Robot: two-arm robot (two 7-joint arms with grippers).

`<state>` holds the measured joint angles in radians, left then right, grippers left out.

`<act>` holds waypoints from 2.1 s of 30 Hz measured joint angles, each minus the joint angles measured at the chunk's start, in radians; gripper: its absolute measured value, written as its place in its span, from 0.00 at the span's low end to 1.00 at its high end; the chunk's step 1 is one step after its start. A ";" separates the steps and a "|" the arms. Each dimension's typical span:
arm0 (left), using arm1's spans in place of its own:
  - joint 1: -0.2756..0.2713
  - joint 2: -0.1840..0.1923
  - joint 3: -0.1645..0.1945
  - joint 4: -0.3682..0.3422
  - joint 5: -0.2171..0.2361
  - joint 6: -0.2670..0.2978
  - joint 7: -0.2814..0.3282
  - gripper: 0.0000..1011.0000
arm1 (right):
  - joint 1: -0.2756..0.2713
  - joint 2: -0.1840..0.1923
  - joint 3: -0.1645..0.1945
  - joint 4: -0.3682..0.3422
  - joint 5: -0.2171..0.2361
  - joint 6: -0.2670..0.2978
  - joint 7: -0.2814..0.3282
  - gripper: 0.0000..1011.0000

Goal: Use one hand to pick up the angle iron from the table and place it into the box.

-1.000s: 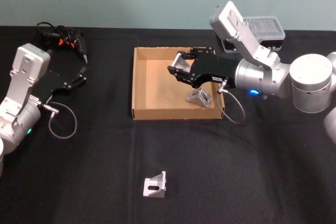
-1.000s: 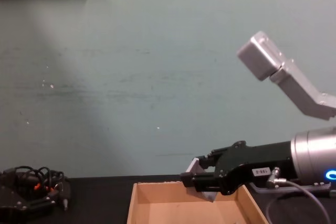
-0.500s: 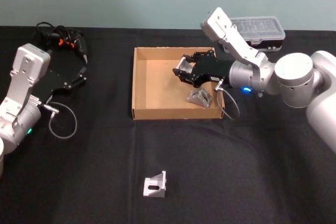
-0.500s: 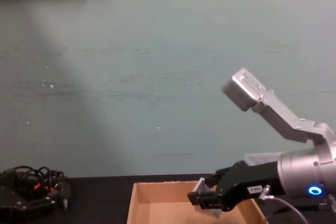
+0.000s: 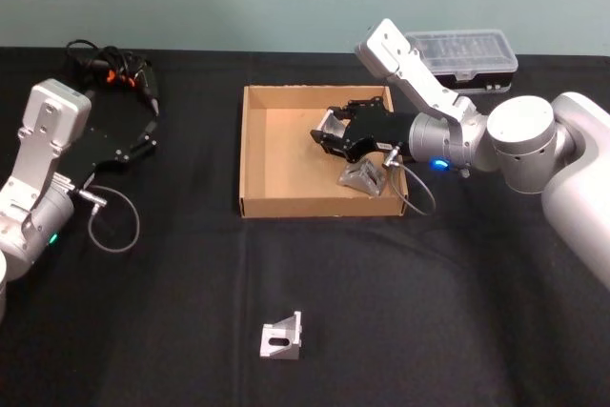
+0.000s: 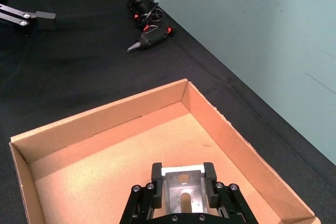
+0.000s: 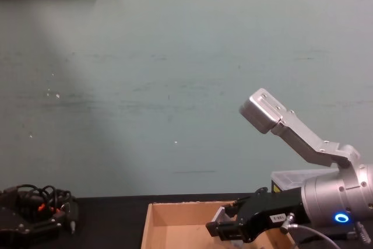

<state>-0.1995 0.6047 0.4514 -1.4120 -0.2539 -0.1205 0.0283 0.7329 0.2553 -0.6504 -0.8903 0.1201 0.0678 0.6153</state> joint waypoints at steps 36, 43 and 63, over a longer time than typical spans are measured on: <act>0.000 0.000 0.000 0.000 0.000 0.000 0.000 0.99 | -0.016 -0.007 0.038 -0.016 -0.023 0.005 0.011 0.99; 0.000 0.000 0.000 0.000 0.000 0.000 0.000 0.99 | -0.044 0.015 0.060 -0.091 -0.017 0.004 -0.010 0.99; 0.000 0.000 0.000 0.000 0.000 0.000 0.000 0.99 | -0.247 0.203 0.178 -0.580 0.077 0.067 -0.068 0.99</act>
<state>-0.1995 0.6047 0.4514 -1.4120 -0.2538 -0.1205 0.0283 0.4859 0.4583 -0.4719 -1.4700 0.1971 0.1352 0.5478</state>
